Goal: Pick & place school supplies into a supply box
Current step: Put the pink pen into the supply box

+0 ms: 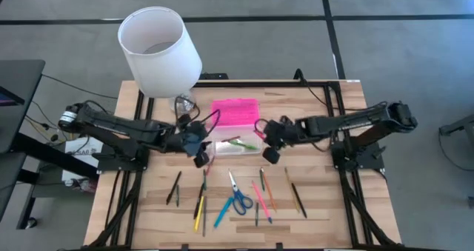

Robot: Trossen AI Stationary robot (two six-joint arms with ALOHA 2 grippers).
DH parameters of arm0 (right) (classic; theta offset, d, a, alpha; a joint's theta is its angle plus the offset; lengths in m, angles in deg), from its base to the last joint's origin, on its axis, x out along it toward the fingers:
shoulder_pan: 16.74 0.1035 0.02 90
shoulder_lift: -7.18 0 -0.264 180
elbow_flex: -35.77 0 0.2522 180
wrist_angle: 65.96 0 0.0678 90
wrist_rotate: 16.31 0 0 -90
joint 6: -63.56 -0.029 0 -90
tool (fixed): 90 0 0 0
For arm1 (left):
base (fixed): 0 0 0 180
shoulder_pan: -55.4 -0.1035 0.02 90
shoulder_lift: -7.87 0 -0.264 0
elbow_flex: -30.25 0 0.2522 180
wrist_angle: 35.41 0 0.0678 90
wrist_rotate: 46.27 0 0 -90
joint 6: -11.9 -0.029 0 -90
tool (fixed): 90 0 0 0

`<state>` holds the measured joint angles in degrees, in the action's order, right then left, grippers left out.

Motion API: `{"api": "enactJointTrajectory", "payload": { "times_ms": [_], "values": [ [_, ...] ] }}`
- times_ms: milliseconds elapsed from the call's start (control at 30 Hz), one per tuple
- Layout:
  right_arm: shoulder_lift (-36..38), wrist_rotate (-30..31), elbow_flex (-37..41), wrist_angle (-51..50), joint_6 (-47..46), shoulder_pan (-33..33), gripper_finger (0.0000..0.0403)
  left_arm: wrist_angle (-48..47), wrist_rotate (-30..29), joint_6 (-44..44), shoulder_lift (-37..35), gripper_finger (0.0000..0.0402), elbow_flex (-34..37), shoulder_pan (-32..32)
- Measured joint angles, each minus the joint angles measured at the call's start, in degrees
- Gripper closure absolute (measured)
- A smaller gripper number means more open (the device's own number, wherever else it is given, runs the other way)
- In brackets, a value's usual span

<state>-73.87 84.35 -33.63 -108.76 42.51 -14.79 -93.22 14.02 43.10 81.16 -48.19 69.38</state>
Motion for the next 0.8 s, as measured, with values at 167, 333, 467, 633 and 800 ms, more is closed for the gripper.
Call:
{"api": "enactJointTrajectory", "payload": {
  "times_ms": [167,333,467,633,800],
  "values": [
    [-4.2,-9.7,0.0,10.8,9.3,-5.5,0.0385,-1.2,-5.2,9.1,-1.5,0.0281,2.2,4.8],
    [-9.3,-15.7,-0.1,15.5,12.6,-8.2,0.0386,-2.9,-8.6,15.8,-1.7,0.0281,3.5,8.8],
    [-12.5,-15.9,-1.3,15.6,13.0,-9.3,0.0386,-3.1,-10.0,19.4,-1.6,0.0281,4.7,10.7],
    [-15.2,-15.9,-3.4,16.2,17.0,-9.4,0.0384,-3.2,-10.6,20.7,-1.6,0.0281,5.3,11.6],
    [-17.8,-14.8,-5.0,15.5,22.1,-9.6,0.0386,-3.4,-12.5,20.6,-1.7,0.0281,5.3,11.5]
  ]
}}
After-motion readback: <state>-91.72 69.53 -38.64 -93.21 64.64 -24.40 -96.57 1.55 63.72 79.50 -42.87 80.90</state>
